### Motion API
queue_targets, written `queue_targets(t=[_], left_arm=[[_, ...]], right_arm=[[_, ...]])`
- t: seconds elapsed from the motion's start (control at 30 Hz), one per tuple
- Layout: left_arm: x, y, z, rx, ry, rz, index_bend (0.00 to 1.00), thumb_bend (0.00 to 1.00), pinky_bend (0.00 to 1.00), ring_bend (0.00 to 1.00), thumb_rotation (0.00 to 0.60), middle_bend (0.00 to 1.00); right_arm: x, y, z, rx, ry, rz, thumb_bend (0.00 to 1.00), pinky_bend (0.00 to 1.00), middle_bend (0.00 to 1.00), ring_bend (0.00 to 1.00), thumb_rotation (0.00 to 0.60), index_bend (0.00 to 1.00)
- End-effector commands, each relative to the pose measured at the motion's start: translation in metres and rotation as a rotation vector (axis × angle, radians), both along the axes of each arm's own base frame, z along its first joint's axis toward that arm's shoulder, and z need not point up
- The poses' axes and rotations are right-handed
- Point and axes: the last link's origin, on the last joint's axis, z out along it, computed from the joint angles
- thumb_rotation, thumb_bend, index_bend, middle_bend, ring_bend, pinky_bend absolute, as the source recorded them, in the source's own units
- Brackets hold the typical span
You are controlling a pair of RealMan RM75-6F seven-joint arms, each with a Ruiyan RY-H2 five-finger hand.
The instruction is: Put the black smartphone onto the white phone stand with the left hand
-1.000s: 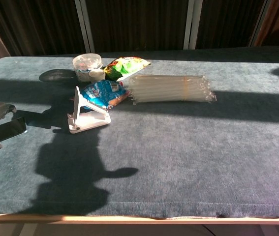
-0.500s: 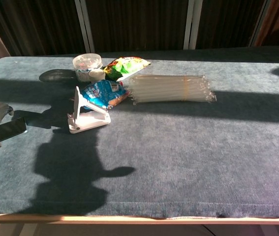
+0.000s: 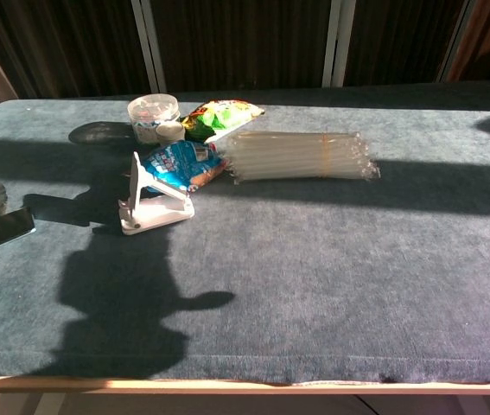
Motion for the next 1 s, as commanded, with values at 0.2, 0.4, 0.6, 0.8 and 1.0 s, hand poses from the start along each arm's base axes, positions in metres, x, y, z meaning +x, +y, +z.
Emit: queue_targets(t=[0.2,0.4,0.6,0.8,1.0], left_arm=[[-0.004,0.003,-0.004,-0.03,0.004,0.007,0.6,0.36,0.3,0.53,0.6,0.84],[-0.009,0.001,-0.002,-0.034,-0.079,-0.029,0.79,0.51,0.39,0.72,0.6,1.0],[-0.014,-0.005,0.008,-0.05,-0.181,-0.075,0.81,0.53,0.4,0.75,0.6,1.0],[-0.011,-0.009,0.02,-0.026,-0.283,-0.181,0.83,0.53,0.39,0.75,0.6,1.0],[-0.006,-0.018,0.038,0.036,-0.364,-0.282,0.83,0.53,0.39,0.76,0.6,1.0]], right_arm=[[0.0,-0.001,-0.001,0.0,0.003,-0.002,0.21,0.0,0.0,0.0,0.6,0.0],[0.0,-0.001,-0.001,0.002,0.006,-0.004,0.21,0.0,0.0,0.0,0.6,0.0],[0.0,0.0,-0.003,0.002,0.011,-0.003,0.21,0.0,0.0,0.0,0.6,0.0],[0.001,0.001,-0.004,0.005,0.015,-0.004,0.21,0.0,0.0,0.0,0.6,0.0],[0.0,0.0,-0.005,0.005,0.017,-0.005,0.21,0.0,0.0,0.0,0.6,0.0]])
